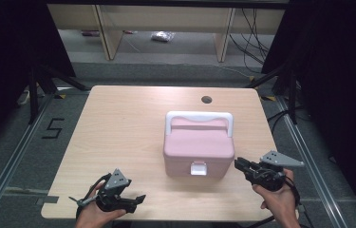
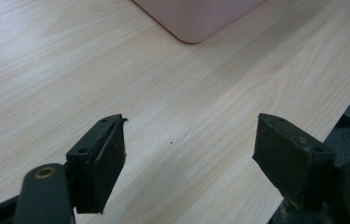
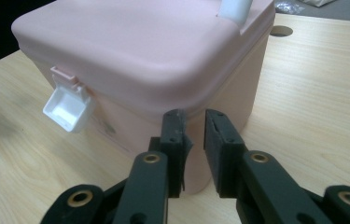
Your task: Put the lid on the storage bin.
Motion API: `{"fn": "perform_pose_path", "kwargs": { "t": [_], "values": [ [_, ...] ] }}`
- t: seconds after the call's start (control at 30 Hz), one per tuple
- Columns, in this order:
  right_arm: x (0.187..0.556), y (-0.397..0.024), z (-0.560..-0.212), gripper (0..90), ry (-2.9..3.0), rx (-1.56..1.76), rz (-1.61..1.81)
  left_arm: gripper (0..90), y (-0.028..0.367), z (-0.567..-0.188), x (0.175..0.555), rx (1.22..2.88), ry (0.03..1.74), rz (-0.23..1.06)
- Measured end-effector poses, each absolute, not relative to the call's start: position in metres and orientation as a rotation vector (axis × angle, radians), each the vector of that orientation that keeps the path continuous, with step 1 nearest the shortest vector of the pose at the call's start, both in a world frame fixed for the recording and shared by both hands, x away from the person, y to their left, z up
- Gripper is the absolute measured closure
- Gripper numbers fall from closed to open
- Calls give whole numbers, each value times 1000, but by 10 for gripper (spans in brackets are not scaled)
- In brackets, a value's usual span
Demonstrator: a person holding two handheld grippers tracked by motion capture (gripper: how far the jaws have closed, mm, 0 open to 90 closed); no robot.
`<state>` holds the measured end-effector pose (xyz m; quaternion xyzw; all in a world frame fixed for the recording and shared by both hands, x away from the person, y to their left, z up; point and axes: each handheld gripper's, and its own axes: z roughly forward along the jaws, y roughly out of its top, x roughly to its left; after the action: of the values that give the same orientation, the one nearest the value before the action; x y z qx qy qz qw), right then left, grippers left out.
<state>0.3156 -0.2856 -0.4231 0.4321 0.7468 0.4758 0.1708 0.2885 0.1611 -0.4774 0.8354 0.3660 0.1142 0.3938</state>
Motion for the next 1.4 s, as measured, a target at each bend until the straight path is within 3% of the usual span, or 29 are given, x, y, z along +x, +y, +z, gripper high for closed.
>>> {"fn": "perform_pose_path", "kwargs": {
  "t": [0.07,0.37,0.57,1.4],
  "values": [
    [314,-285,-424,739,2107,1260,1362,244,162,-476,288,2130,928,290],
    [312,-288,-430,471,2083,1234,1347,239,163,-479,290,2127,937,305],
    [309,-287,-435,377,2071,1221,1349,229,164,-481,291,2110,949,287],
    [293,-301,-459,201,2061,1300,1349,201,165,-482,288,2136,920,294]
  ]
}}
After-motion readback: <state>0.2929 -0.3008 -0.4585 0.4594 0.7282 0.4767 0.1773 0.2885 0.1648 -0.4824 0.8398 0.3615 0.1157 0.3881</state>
